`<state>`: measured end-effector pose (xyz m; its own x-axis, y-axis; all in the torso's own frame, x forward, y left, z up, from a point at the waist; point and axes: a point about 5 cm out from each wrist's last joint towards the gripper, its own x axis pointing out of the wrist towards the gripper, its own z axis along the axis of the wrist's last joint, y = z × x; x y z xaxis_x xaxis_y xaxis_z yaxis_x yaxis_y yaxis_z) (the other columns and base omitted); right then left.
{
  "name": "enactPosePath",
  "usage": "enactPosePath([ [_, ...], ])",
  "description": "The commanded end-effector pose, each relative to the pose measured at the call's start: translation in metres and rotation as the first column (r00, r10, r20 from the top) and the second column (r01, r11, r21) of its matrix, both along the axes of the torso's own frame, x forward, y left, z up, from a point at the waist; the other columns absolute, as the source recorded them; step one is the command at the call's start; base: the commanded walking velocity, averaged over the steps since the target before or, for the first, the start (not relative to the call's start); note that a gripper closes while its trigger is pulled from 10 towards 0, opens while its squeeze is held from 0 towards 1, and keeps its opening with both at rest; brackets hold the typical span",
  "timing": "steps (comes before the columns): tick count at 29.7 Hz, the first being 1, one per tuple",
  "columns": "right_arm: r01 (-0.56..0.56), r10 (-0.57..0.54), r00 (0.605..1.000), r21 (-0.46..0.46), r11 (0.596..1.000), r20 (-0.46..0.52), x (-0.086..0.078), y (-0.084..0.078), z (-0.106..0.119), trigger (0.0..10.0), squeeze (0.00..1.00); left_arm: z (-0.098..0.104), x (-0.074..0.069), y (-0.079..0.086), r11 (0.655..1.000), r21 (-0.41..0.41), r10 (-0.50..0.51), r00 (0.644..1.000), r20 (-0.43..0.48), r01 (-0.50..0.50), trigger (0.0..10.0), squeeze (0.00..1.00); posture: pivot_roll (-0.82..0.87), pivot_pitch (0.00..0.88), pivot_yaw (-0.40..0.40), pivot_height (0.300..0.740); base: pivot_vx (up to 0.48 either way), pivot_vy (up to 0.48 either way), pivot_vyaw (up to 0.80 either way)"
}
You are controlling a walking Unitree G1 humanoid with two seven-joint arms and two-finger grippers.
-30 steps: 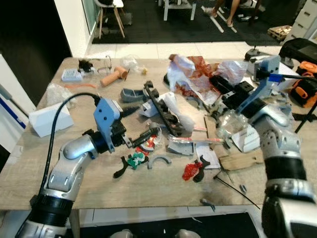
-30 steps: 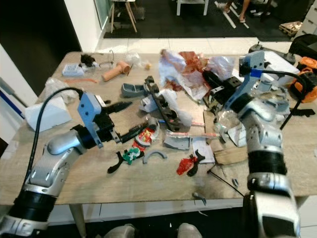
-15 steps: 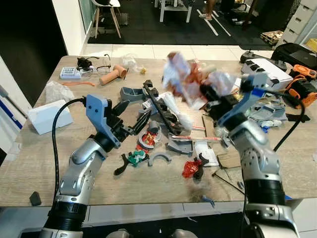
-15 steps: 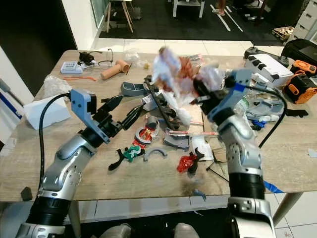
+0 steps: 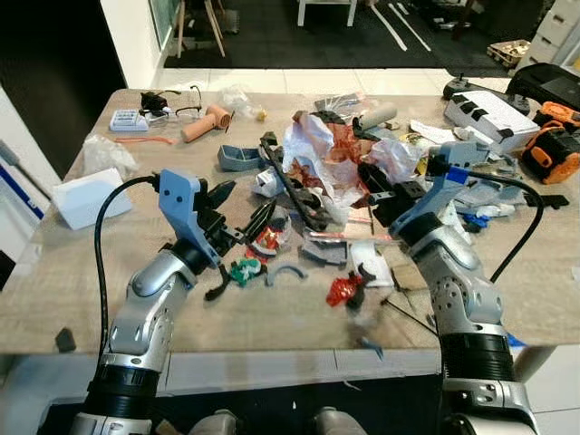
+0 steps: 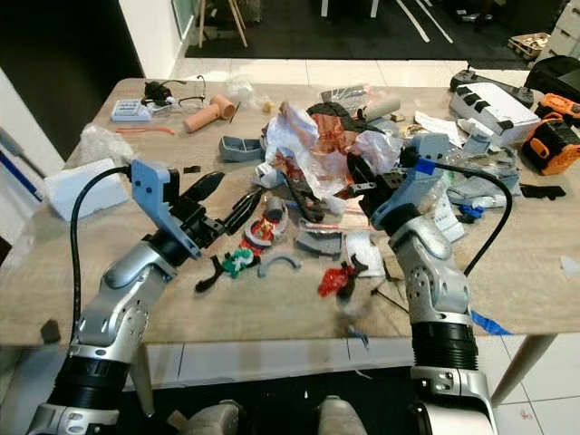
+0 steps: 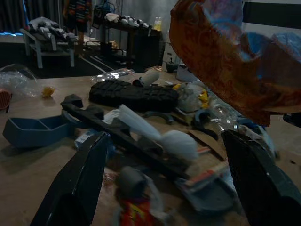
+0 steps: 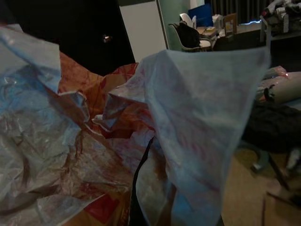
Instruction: Picking trash to rubbish bin
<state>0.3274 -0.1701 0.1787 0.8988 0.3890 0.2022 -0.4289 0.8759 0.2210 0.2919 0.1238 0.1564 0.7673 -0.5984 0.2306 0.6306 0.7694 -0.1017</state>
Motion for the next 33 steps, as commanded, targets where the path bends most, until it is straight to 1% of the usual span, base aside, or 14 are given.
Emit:
enactPosePath([
  [1, 0.013, -0.013, 1.000, -0.012, 1.000, 0.006, 0.000, -0.001, 0.004, 10.0, 0.00, -0.003, 0.000, -0.005, 1.000, 0.010, -0.013, 1.000, -0.016, 0.013, 10.0, 0.00, -0.08, 0.000, -0.019, 0.740, -0.322, 0.000, 0.00],
  [14, 0.005, -0.005, 1.000, -0.039, 0.999, 0.009, -0.001, 0.004, 0.004, 10.0, 0.00, -0.006, 0.002, -0.009, 1.000, 0.010, -0.021, 0.999, -0.024, 0.021, 10.0, 0.00, -0.08, 0.000, -0.020, 0.740, -0.327, 0.000, 0.00],
  [22, -0.001, 0.000, 1.000, -0.059, 0.998, -0.003, -0.002, 0.011, 0.001, 10.0, 0.00, -0.009, 0.003, -0.010, 1.000, 0.009, -0.024, 0.999, -0.032, 0.025, 10.0, 0.00, -0.07, 0.000, -0.024, 0.740, -0.328, 0.000, 0.00],
  [30, -0.002, 0.001, 1.000, -0.064, 0.998, -0.015, -0.002, 0.013, -0.002, 10.0, 0.00, -0.011, 0.004, -0.011, 0.999, 0.012, -0.031, 0.999, -0.034, 0.031, 10.0, 0.00, -0.07, 0.000, -0.025, 0.740, -0.327, 0.000, 0.00],
  [33, -0.007, 0.005, 1.000, -0.078, 0.997, -0.028, -0.001, 0.014, -0.004, 10.0, 0.00, -0.011, 0.005, -0.011, 0.999, 0.013, -0.031, 0.999, -0.033, 0.032, 10.0, 0.00, -0.07, 0.000, -0.025, 0.740, -0.326, 0.000, -0.76],
])
